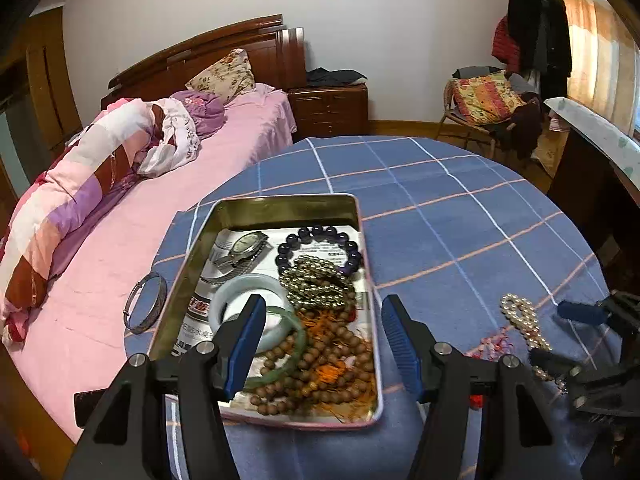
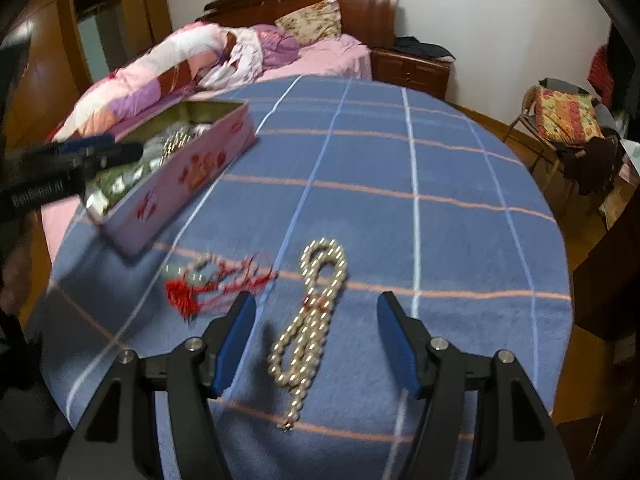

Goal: Organize jewelry
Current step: 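Grasp the pearl strand on the table with the right tool, then grasp the red-tasseled jade pendant with the left tool while the right tool holds the pearls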

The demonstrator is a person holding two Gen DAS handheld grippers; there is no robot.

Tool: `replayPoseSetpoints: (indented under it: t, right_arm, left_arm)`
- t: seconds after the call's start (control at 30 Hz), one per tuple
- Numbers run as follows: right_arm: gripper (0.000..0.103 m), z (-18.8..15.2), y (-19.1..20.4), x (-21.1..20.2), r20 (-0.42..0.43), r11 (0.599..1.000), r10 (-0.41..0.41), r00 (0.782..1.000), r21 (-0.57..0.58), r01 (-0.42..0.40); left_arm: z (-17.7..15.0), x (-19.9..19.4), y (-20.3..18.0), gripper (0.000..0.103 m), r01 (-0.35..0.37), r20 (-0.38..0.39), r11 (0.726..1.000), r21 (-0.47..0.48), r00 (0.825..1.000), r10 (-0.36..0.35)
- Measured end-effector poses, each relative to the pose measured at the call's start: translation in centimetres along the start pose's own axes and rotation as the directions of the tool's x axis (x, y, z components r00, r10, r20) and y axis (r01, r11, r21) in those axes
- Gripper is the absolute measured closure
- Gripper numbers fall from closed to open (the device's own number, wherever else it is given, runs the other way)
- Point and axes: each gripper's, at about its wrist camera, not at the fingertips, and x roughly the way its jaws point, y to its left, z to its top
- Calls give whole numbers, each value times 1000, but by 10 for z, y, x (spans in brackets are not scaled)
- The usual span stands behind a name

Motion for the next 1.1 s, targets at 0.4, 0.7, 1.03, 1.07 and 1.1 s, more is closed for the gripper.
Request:
replayPoseSetpoints:
  t: [0.4,0.7,1.03,1.07,1.1]
  right_arm:
    - [88,-7,-23,7,3,994,-102,995,30,102]
    - [87,-8,-28,5,15,994,-106,994,42,105]
    - [87,-9,-28,4,16,995,-86,996,53,85]
    - [87,-9,-27,4,15,995,-83,996,53,82]
    - [87,-9,-26,4,15,995,-81,997,53,80]
  left_arm:
    - [-11,-7,-39,42,102,-9,993,63,995,-102]
    - [-27,-2,-81,42,225,-81,960,164,973,-215]
    - [-37,26,-95,42,248,-185,952,180,959,-215]
    - [-37,28,-95,42,248,-191,953,173,958,-215]
    - [-38,29,-93,42,254,-196,952,170,956,-220]
